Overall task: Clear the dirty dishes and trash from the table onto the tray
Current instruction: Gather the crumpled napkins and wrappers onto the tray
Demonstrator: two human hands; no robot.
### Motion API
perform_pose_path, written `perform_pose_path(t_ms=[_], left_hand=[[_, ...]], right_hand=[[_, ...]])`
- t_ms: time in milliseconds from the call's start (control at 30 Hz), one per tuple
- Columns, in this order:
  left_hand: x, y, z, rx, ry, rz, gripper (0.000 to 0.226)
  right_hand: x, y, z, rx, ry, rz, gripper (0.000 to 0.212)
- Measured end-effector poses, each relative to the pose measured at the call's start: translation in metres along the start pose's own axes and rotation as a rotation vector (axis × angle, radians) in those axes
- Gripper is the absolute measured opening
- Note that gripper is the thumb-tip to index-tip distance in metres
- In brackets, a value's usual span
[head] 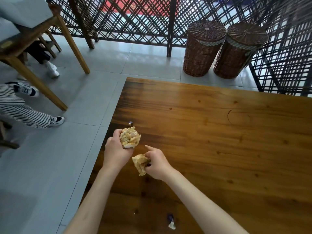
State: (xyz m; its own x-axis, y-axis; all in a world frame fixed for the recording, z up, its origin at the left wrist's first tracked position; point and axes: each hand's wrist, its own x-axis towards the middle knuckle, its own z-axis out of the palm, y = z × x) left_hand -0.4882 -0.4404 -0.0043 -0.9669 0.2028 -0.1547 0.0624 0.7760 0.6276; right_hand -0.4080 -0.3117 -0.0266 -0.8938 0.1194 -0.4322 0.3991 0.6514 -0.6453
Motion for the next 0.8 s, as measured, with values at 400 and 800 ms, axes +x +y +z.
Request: perform_pose_path(t_ms=[400, 800], left_hand=[[-0.060, -0.021, -0.018, 0.007, 0.018, -0.043, 0.060], [-0.124, -0.031, -0.009, -0.058, -0.007, -0.142, 0.064]], right_hand=[[-0.041, 0.026, 0.015, 0.062, 0.116, 0.060, 0.039], [-0.142, 0.050, 0.017, 0.028, -0.089, 0.201, 0.047]])
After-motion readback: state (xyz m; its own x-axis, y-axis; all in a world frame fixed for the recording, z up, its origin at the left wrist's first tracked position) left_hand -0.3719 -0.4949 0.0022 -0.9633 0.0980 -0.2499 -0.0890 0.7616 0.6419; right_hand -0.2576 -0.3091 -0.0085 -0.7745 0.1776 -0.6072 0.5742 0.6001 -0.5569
